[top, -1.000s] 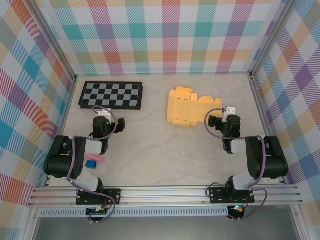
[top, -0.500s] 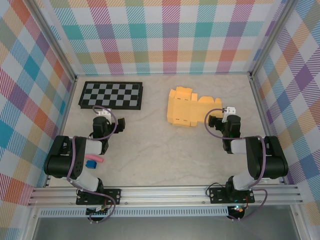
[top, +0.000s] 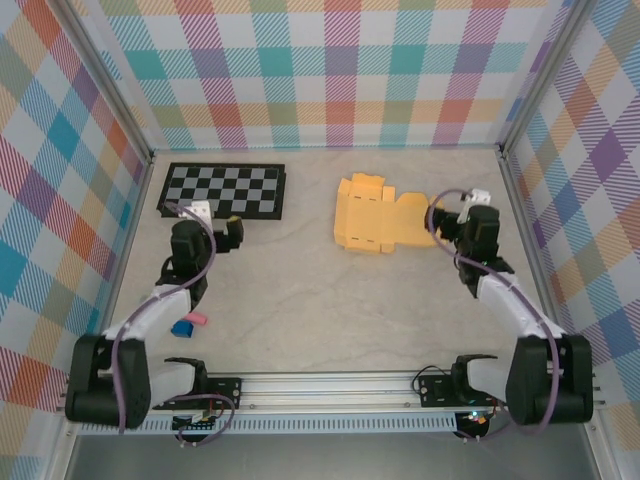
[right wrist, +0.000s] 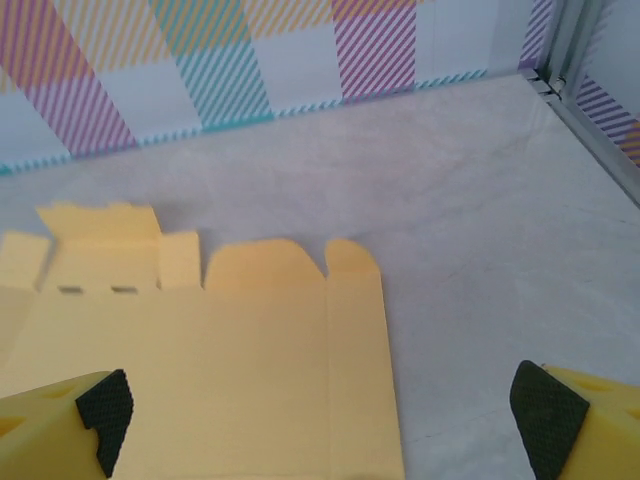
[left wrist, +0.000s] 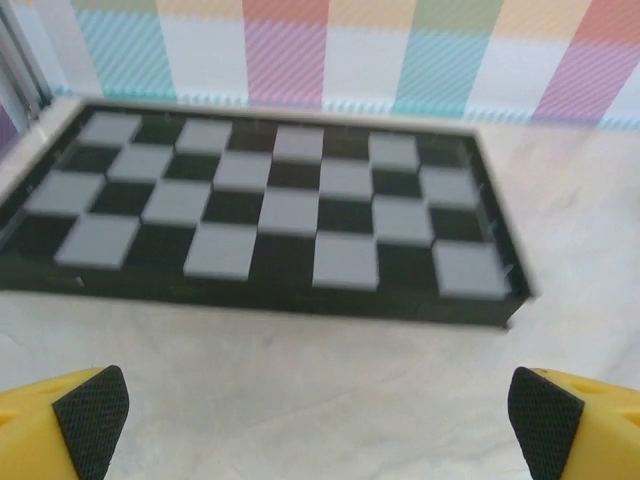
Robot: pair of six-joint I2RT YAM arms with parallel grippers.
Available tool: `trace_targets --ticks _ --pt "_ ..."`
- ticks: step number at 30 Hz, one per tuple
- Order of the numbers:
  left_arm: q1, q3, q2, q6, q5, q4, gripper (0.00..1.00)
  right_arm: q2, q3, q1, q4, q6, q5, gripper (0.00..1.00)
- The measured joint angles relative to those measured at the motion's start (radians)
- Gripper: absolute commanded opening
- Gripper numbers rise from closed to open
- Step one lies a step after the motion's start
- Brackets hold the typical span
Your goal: Fold the paper box
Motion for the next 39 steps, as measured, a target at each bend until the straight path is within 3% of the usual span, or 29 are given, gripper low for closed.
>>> trace_targets --ticks 5,10,14,19,26,29,36,38,39 --pt "-0.008 0.322 -0.032 -0.199 -0.134 -0.352 1.00 0.073 0.337 0.009 -0.365 0.154 -0.155 0.99" --pt "-0.005 0.407 0.018 -0.309 -0.164 -0.562 1.00 0.304 0.519 0.163 -0.624 0.135 -0.220 0.93" --pt "-0.007 0.375 0.039 -0.356 -0.094 -0.628 1.00 0.518 0.649 0.324 -0.768 -0.022 -0.186 0.88" --pt "-0.011 0.294 0.039 -0.404 0.014 -0.634 1.00 0.635 0.667 0.504 -0.803 -0.294 -0.181 0.85" --pt "-0.023 0.210 0.039 -0.452 0.094 -0.636 1.00 0.638 0.629 0.485 -0.767 -0.584 -0.122 0.84" --pt "-0.024 0.206 0.039 -0.459 0.110 -0.634 1.00 0.660 0.629 0.478 -0.724 -0.687 -0.109 0.73" --pt "-0.026 0.206 0.039 -0.470 0.134 -0.634 1.00 0.742 0.632 0.500 -0.700 -0.805 -0.150 0.32" --pt "-0.027 0.201 0.039 -0.478 0.142 -0.634 1.00 0.746 0.632 0.520 -0.706 -0.813 -0.157 0.16" --pt "-0.027 0.198 0.039 -0.483 0.146 -0.634 1.00 0.746 0.632 0.531 -0.708 -0.813 -0.159 0.14"
